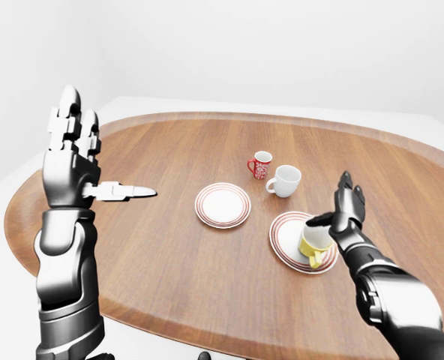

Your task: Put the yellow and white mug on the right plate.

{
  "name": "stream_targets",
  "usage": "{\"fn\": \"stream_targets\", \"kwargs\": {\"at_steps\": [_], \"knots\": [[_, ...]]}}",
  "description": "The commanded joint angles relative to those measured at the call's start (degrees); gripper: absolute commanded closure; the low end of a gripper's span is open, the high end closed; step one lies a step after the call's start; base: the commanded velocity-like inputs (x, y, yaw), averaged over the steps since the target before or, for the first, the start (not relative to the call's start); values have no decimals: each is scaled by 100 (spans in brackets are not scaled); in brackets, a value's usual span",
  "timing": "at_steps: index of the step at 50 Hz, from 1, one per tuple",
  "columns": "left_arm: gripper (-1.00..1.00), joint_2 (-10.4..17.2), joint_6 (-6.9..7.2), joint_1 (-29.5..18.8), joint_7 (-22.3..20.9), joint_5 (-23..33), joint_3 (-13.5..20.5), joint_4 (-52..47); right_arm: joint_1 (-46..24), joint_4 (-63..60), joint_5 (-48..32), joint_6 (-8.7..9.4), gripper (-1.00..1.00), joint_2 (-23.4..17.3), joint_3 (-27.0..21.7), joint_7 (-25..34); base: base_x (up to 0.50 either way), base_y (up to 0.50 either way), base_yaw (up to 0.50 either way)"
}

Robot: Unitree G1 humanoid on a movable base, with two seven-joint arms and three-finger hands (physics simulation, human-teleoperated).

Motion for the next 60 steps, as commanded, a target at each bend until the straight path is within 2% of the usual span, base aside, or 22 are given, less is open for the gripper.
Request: {"fn": "stream_targets", "kwargs": {"at_steps": [1,14,20,25,31,37,41,45,46,60], "knots": [[-100,9,0,-9,0,-1,7,-5,-18,-44,56,0,-100,-48,77,53,0,0,0],[-100,-22,0,35,-5,40,-24,-10,-11,-292,42,0,-100,-279,281,251,0,0,0],[-100,-24,0,29,-15,52,-22,18,-38,-607,242,0,-100,-356,278,537,0,0,0],[-100,-24,0,36,-23,57,-21,-9,45,-1183,617,0,-100,-356,174,1003,0,0,0],[-100,-19,0,20,-30,62,-14,46,318,-2497,1016,0,-100,-285,12,1618,0,0,0],[-100,-14,0,15,-25,55,-13,55,963,-5111,1384,0,-100,-117,-253,2509,0,0,0],[-100,-13,0,11,-28,57,-18,66,1197,-6355,1382,0,-100,-47,-352,2958,0,0,0],[-100,-17,0,19,-28,62,-22,53,1295,-7231,1340,663,-100,-11,-432,3285,0,0,0],[-100,-16,0,19,-29,59,-18,47,1317,-7650,1343,1000,-100,0,-474,3433,0,0,0],[-100,-24,0,37,-29,50,-11,-65,1420,-10635,1432,1000,-100,41,-613,4480,0,0,0]]}}
